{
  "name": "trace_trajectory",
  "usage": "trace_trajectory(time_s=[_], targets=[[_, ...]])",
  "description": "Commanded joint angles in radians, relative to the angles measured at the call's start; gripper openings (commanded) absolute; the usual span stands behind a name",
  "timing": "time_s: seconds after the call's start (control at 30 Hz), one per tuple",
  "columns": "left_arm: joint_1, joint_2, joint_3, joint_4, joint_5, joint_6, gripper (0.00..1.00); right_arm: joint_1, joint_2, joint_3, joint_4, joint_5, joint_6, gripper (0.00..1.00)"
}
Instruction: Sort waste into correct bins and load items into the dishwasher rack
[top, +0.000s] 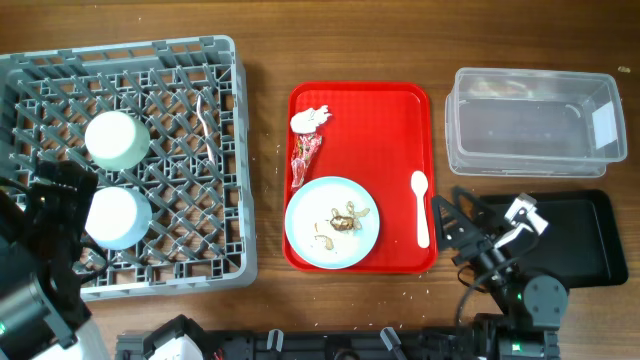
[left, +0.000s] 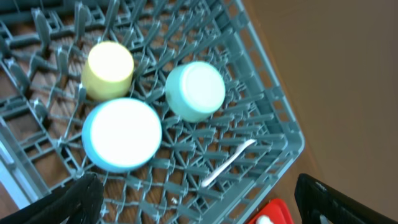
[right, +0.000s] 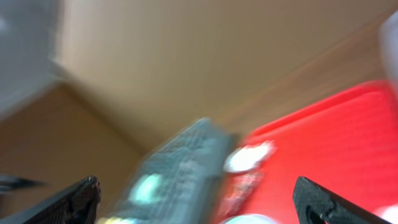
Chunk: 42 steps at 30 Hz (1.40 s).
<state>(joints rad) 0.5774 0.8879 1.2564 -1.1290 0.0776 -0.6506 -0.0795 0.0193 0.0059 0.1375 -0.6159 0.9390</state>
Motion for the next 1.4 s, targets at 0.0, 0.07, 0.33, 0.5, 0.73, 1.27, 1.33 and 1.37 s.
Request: trace_trajectory(time_s=[0.0, 0.07, 0.33, 0.5, 0.73, 1.27, 1.33, 1.37], targets=[[0.01, 0.033, 0.0, -0.026, 0.045, 0.015, 1.0, 0.0, -0.005, 0.0, 0.216, -0.129, 0.53, 1.0], [0.01, 0.05, 0.0, -0.04, 0.045, 0.015, 1.0, 0.0, -0.005, 0.004, 0.398, -0.035, 0.64, 1.0], [0.01, 0.109, 0.0, -0.04, 0.045, 0.015, 1.0, 0.003, 0.505, 0.547, -0.141, -0.226, -0.176, 1.0], [0.01, 0.143, 0.0, -0.04, 0.045, 0.015, 1.0, 0.095, 1.045, 1.18, -1.092, 0.156, -0.767, 1.0], [0.01, 0.182, 0.0, -0.04, 0.045, 0.015, 1.0, 0.422, 1.372, 1.31, -1.34, 0.568, -0.647, 0.98], [0.01, 0.188, 0.0, -0.039, 0.045, 0.015, 1.0, 0.721, 1.942, 1.31, -0.547, 0.536, -0.229, 0.82], [0.01, 0.188, 0.0, -0.04, 0.045, 0.015, 1.0, 0.721, 1.942, 1.31, -0.57, 0.562, -0.234, 0.82], [0.01, 0.188, 0.0, -0.039, 0.045, 0.015, 1.0, 0.722, 1.95, 1.31, -0.581, 0.564, -0.233, 0.82]])
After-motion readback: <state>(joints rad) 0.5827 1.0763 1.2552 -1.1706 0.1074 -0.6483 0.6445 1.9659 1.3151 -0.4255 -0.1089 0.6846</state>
